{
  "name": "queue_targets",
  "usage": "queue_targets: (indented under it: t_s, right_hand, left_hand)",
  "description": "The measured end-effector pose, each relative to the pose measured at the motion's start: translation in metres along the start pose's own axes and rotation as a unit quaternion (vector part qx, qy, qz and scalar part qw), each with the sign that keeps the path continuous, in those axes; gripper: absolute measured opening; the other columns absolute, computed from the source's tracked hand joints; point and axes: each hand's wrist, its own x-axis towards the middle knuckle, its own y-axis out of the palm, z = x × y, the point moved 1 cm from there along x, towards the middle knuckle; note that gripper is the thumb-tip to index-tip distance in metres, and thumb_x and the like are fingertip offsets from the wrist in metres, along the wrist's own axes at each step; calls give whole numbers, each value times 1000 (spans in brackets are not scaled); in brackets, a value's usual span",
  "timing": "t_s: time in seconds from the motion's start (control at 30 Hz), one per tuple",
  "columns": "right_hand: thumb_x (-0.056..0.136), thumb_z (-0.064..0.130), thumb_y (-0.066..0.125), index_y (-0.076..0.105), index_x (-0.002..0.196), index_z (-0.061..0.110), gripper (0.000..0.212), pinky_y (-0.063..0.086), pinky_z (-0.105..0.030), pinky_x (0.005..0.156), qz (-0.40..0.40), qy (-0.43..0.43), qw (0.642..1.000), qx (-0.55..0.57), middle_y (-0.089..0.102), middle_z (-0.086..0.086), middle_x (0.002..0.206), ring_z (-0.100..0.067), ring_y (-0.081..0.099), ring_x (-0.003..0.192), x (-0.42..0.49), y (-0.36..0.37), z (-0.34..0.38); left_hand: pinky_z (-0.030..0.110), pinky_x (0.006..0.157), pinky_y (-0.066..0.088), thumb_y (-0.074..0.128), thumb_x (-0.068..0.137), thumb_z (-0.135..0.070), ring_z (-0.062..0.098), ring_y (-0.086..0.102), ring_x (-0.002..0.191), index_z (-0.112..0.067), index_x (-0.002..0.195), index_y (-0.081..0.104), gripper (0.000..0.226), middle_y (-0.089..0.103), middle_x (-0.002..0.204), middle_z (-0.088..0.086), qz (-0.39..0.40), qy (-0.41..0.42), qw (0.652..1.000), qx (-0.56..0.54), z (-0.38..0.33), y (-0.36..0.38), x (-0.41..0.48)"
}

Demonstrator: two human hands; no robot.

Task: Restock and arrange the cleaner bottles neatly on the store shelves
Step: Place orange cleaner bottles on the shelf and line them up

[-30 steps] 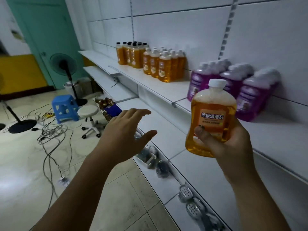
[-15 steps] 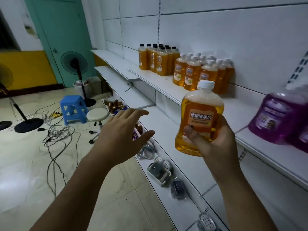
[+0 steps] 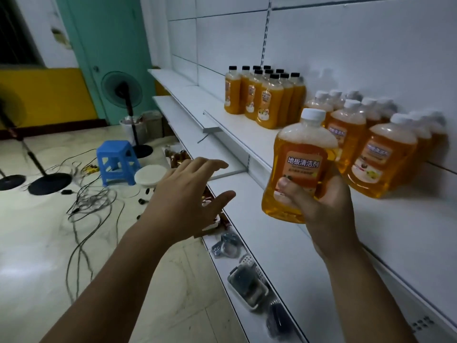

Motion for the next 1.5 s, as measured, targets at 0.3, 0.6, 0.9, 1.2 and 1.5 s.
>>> queue_targets:
  t_s: [0.3,0.6,0.9,1.2,1.5]
  right_hand:
    - [81,22,87,56,141,18,67,63,-34,92,-124,-17,991,-52,72,6,125,-11,71,115,102,74,-53]
    - [82,24,85,48,146,25,74,57,-14,87,-277,1,954,-113,69,9,130,1,68,113,151,86,-72]
    - [81,36,87,40,154,32,86,55,-39,106,-343,43,915,-209,60,10,143,-9,61,129,176,68,-87]
    - [77,45,88,34,153,34,94,46,-27,99,-376,75,879,-283,50,12,150,-11,50,137,190,69,-95]
    - [75,48,89,34,155,34,98,49,-38,107,-397,49,845,-354,47,11,154,-12,47,141,198,59,-99]
  left_hand:
    - [43,106,49,43,94,-74,13,54,130,-37,143,52,62,59,141,-13,21,106,988,-110,90,54,134]
    - [44,99,54,58,98,-59,16,58,124,-33,136,60,46,62,139,-10,92,237,951,-179,105,119,255]
    - [44,94,56,50,100,-63,14,56,116,-33,127,69,45,66,129,-10,146,258,942,-156,60,181,329]
    - [38,90,57,50,100,-62,12,58,115,-34,124,71,43,68,128,-11,106,280,942,-153,69,191,327]
    - [36,94,56,51,99,-63,12,58,118,-34,127,70,44,66,132,-11,106,275,942,-160,69,190,327]
